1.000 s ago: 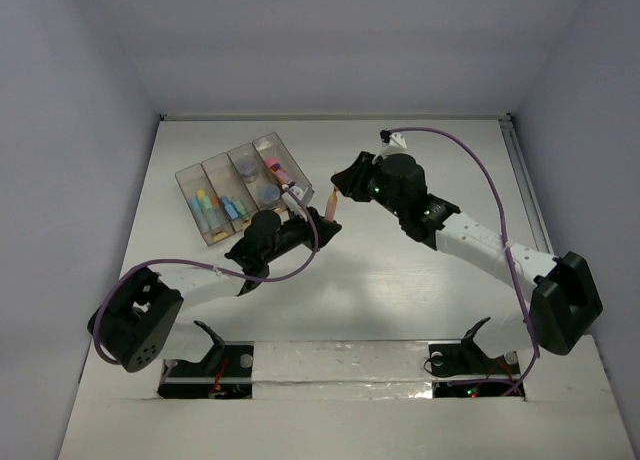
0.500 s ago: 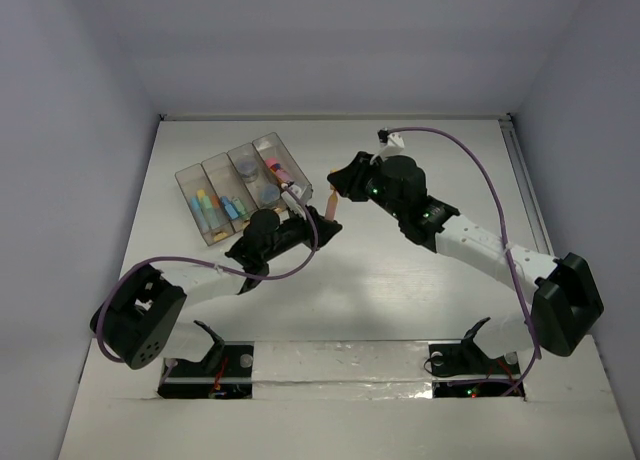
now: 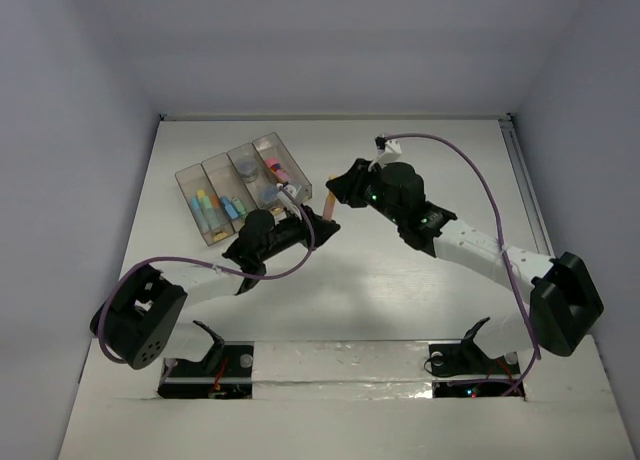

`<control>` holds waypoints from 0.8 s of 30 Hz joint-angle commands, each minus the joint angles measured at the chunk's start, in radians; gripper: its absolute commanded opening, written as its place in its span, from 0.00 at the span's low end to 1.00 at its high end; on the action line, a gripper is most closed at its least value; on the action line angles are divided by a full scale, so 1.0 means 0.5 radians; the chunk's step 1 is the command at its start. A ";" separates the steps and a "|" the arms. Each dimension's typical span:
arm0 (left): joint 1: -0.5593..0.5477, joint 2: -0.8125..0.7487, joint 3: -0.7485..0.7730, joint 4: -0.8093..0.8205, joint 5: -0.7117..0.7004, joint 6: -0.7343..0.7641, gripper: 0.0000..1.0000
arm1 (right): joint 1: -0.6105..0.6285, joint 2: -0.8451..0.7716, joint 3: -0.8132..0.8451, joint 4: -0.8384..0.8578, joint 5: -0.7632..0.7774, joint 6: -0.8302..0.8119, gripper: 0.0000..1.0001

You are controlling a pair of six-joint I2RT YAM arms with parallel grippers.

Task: Sort the stationery into containers
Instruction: Close the pen cap on the pen.

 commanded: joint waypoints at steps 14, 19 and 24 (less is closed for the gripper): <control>0.116 -0.020 -0.055 0.346 0.132 -0.160 0.00 | 0.177 -0.098 -0.316 0.556 -0.124 0.064 0.00; 0.116 -0.109 -0.074 0.365 0.108 -0.169 0.00 | 0.213 -0.117 -0.386 0.577 -0.124 0.122 0.00; 0.116 -0.173 -0.086 0.356 0.068 -0.203 0.00 | 0.250 -0.175 -0.432 0.513 -0.054 0.107 0.00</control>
